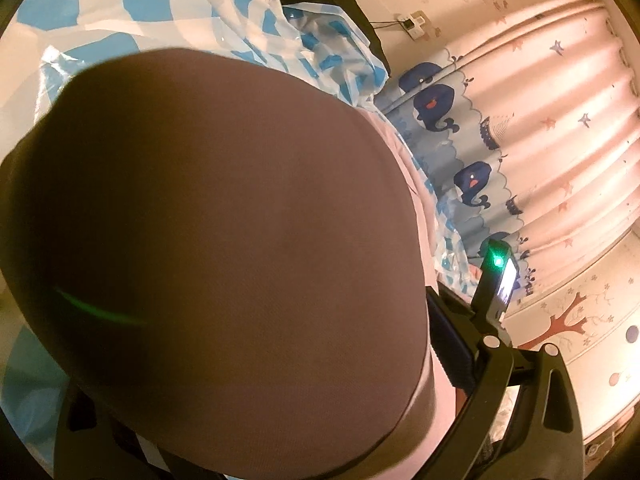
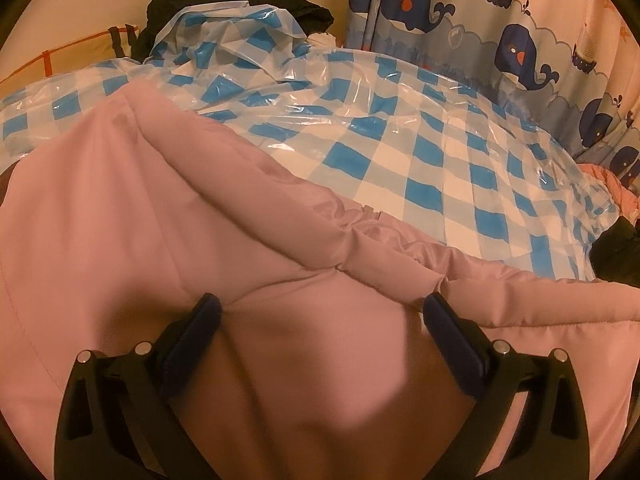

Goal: Fold large clothes

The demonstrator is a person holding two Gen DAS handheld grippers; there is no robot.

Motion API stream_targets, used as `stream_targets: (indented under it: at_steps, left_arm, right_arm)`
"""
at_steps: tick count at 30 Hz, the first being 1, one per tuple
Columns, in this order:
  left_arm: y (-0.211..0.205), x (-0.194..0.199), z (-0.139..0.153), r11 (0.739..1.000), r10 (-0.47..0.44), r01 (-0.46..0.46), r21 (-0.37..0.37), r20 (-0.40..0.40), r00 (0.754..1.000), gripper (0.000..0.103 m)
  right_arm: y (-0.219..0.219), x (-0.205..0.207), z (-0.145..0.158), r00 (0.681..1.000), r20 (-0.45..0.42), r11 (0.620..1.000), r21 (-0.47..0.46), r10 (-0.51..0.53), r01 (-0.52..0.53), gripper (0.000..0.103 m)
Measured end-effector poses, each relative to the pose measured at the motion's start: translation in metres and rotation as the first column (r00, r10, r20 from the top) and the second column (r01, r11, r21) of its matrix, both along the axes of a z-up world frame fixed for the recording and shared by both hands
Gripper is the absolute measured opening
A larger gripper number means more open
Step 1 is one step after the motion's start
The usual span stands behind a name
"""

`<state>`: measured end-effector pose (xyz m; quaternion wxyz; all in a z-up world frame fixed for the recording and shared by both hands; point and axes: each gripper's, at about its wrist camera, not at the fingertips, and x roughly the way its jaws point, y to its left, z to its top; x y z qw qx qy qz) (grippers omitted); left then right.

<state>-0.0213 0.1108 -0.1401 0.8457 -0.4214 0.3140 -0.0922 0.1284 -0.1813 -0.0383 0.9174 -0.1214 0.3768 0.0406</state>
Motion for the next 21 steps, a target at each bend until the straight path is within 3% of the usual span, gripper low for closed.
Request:
stream_targets:
  at_steps: [3, 6, 8, 10, 12, 14, 15, 19, 21]
  left_arm:
    - [-0.006, 0.003, -0.003, 1.000, -0.002, 0.002, 0.028, -0.003, 1.000, 0.092]
    - [-0.010, 0.006, -0.006, 0.999, 0.000, 0.000, 0.037, -0.012, 1.000, 0.089]
    - [-0.012, 0.007, -0.008, 0.999, 0.000, 0.000, 0.040, -0.011, 1.000, 0.089]
    - [-0.015, 0.007, -0.009, 0.999, 0.001, 0.000, 0.042, -0.010, 1.000, 0.089]
    - [-0.015, 0.003, -0.009, 0.999, 0.002, -0.001, 0.045, -0.008, 1.000, 0.089]
    - [-0.007, -0.002, -0.007, 0.999, 0.002, -0.002, 0.049, -0.001, 1.000, 0.089]
    - [0.010, -0.017, -0.003, 0.998, 0.001, -0.001, 0.057, 0.008, 1.000, 0.089]
    - [0.011, -0.019, -0.005, 0.999, -0.006, 0.006, 0.054, -0.006, 1.000, 0.089]
    - [0.014, -0.022, -0.006, 0.999, -0.014, 0.014, 0.035, -0.008, 1.000, 0.089]
  right_arm:
    - [-0.002, 0.001, 0.003, 1.000, -0.019, 0.999, 0.031, 0.020, -0.019, 0.097]
    - [-0.020, -0.001, 0.034, 0.998, -0.008, 0.965, 0.257, 0.066, -0.062, 0.098]
    - [-0.029, 0.003, 0.060, 0.997, 0.023, 0.916, 0.392, 0.077, -0.079, 0.098]
    - [-0.024, 0.028, 0.065, 0.991, -0.047, 0.873, 0.480, 0.126, -0.088, 0.098]
    - [-0.010, 0.054, 0.049, 0.975, -0.137, 0.863, 0.498, 0.173, -0.084, 0.098]
    - [0.013, 0.081, 0.003, 0.944, -0.274, 0.909, 0.412, 0.185, -0.059, 0.098]
    - [0.021, 0.087, -0.012, 0.934, -0.300, 0.920, 0.385, 0.194, -0.067, 0.098]
    - [0.017, 0.086, 0.006, 0.919, -0.331, 0.915, 0.398, 0.215, -0.070, 0.098]
    - [-0.001, 0.057, 0.037, 0.938, -0.278, 0.914, 0.396, 0.209, -0.086, 0.098]
